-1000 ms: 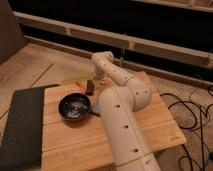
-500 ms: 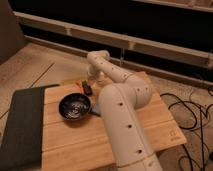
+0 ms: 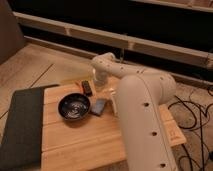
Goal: Push the eraser across the table
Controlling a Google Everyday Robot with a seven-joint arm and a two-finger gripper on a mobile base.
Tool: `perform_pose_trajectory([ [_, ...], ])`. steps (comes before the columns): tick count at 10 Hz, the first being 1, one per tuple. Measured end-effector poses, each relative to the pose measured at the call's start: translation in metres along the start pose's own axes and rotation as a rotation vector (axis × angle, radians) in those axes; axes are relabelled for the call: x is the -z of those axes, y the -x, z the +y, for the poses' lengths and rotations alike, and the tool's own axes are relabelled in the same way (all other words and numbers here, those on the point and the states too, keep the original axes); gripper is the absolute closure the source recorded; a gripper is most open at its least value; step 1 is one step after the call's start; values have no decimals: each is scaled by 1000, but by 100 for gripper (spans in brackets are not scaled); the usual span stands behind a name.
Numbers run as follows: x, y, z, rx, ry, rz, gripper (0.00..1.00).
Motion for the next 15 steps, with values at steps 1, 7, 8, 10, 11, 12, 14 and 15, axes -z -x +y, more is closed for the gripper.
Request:
perform_pose_trajectory([
  [1,-4,-9,9,27,-25,31,100],
  [7,-33,29,40,181,-59,91,100],
  [8,-38,33,36,180,-58,102,100],
  [10,-49,42,24,164,-53,115,100],
  [11,-52,53,19,164,-52,94,100],
  [12,-50,73,16,170,-45,35,100],
  [14,-36,112,13,185,-18,-81,100],
  [15,-31,124,13,198,-9,-117,100],
])
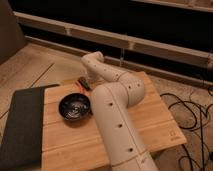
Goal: Push the eraser across the table
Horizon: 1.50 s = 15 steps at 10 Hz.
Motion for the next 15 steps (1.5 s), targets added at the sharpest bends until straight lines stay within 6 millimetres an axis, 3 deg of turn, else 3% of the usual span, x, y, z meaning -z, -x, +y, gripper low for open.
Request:
perform_pose_trajectory([
  [4,9,20,-10,2,27,-74,100],
  [11,17,-40,23,-109,75,-9,100],
  [15,17,-41,24,-105,72,-4,100],
])
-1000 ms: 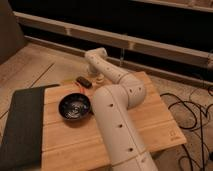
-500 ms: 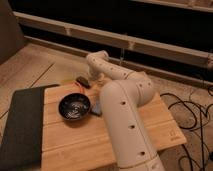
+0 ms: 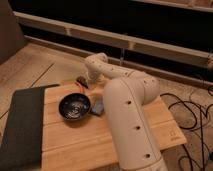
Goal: Push the eraser across the table
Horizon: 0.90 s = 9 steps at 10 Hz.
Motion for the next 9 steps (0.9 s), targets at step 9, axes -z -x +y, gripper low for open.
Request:
perform_pose_trajectory([
  [9,-19,27,26,207,-80,59,100],
])
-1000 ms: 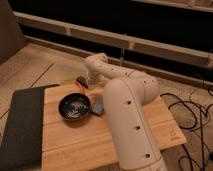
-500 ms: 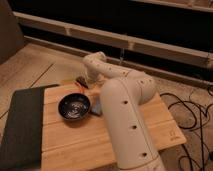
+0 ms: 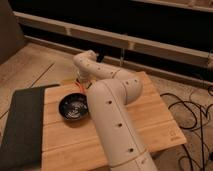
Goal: Push the eraser across the table
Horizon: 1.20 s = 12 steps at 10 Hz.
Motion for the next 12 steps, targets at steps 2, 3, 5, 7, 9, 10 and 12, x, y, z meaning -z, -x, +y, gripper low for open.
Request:
perform_pose_trajectory([
  [2,-11,-3,-7,-21,-1,35,100],
  [3,-18,-1,-9,-23,5,46,100],
  [5,-29,14,-3,4,20,28,100],
  [7,-25,54,11,84,28,-77,100],
  [9,-14,77,13,145,12,-141,100],
  [10,-6,87,14,162,15,-171,100],
  [12,-5,87,14,163,16,-174,100],
])
